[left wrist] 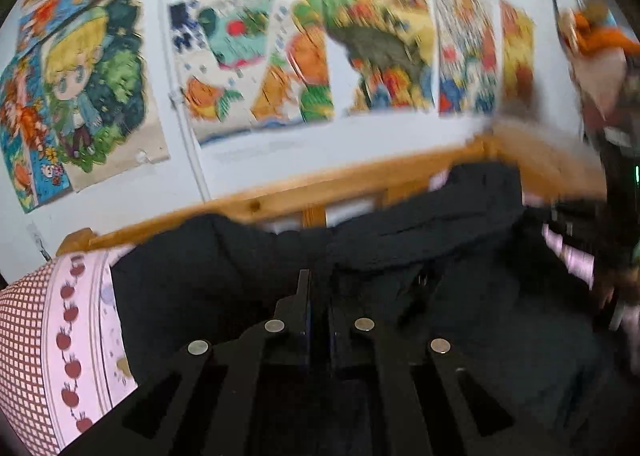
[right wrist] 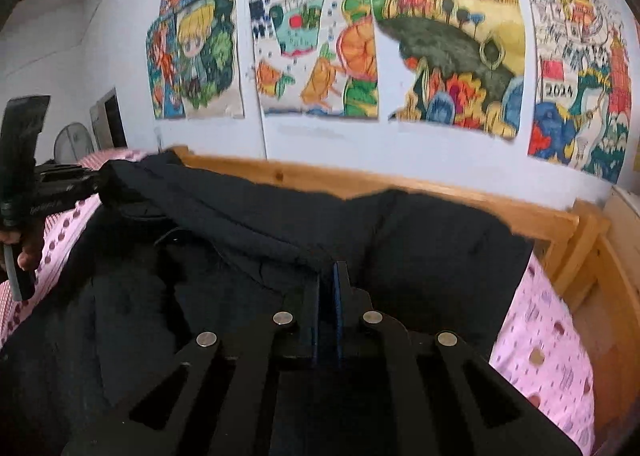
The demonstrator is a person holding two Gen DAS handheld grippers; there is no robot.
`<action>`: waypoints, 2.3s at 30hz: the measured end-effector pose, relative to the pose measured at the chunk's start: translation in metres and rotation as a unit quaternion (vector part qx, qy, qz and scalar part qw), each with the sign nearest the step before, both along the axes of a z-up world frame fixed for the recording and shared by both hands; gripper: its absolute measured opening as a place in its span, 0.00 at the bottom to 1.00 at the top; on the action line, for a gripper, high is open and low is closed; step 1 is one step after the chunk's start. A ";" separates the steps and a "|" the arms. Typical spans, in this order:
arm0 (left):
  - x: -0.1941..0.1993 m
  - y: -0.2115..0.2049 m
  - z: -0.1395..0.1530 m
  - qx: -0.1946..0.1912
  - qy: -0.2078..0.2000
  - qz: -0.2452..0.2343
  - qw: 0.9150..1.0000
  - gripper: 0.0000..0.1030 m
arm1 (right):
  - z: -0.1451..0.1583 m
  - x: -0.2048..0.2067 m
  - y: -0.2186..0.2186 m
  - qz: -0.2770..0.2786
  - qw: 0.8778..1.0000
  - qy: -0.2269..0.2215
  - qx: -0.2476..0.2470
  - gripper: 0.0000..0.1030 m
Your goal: Fold large clothes
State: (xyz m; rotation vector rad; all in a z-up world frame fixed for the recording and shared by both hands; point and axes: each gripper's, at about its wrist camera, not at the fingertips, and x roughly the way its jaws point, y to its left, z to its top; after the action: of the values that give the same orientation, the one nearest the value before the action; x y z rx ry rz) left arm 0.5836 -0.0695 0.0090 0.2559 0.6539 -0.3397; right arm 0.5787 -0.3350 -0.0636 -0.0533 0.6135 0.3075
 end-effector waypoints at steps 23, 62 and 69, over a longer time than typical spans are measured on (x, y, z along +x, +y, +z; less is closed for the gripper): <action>0.003 -0.009 -0.058 0.078 0.014 -0.004 0.997 0.06 | 0.029 0.013 -0.004 0.064 0.992 -0.037 0.098 0.20; 0.083 0.029 -0.025 -0.140 0.027 0.168 0.975 0.11 | -0.022 0.074 0.012 -0.125 0.989 0.033 0.075 0.39; 0.087 0.060 -0.080 -0.210 0.062 0.217 0.951 0.04 | -0.069 0.080 -0.014 -0.161 0.969 0.079 0.168 0.38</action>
State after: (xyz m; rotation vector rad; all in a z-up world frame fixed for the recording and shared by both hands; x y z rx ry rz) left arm 0.6708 -0.0093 -0.0707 -0.3187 0.7251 -0.0658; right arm 0.6585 -0.3487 -0.1328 0.3983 0.7098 0.0971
